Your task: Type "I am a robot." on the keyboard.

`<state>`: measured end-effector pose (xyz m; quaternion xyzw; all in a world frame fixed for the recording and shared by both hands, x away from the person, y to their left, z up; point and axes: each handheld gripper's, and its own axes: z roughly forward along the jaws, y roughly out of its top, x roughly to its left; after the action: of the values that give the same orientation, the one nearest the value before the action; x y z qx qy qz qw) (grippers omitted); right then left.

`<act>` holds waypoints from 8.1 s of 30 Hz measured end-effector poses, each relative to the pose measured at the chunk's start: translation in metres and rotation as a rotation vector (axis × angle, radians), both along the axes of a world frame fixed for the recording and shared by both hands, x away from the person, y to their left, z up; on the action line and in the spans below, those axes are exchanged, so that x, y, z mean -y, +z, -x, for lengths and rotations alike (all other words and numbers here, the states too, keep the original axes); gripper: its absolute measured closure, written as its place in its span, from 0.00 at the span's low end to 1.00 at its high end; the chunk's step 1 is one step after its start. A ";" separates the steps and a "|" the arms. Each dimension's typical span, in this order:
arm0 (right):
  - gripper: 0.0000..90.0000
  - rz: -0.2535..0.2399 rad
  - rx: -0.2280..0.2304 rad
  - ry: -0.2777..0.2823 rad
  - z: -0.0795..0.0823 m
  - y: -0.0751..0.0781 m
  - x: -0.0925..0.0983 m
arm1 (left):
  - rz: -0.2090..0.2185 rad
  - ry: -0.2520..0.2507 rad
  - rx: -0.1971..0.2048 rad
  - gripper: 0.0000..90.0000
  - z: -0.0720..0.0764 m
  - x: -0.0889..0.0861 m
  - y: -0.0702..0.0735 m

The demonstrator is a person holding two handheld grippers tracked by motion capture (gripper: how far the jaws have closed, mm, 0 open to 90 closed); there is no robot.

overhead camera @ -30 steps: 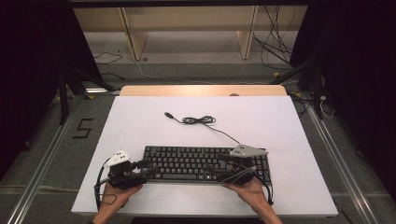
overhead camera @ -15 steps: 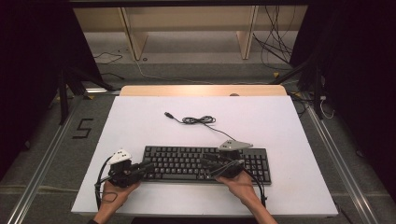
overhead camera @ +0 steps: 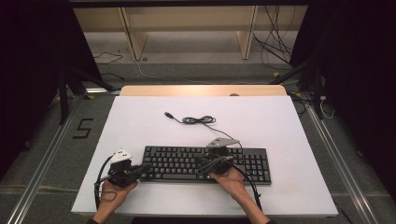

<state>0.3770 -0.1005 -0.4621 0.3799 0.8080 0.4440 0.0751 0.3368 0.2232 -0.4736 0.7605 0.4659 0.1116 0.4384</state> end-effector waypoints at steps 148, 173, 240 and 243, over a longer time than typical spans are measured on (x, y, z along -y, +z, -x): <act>0.69 -0.023 -0.033 0.133 0.022 0.000 -0.025 | 0.136 0.027 0.087 0.35 -0.004 -0.002 0.004; 1.00 0.063 -0.046 0.147 0.029 -0.014 -0.028 | 0.143 -0.003 0.095 0.35 -0.004 0.001 0.004; 0.50 -0.046 -0.024 0.145 0.036 0.001 -0.013 | 0.034 -0.013 0.037 0.88 -0.015 0.010 -0.006; 0.48 -0.048 -0.019 0.141 0.037 0.001 -0.011 | 0.009 -0.006 0.027 0.94 -0.017 0.011 -0.007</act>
<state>0.3399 -0.0895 -0.4610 0.3280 0.8226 0.4637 0.0272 0.3536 0.2125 -0.4805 0.7584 0.4582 0.1184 0.4482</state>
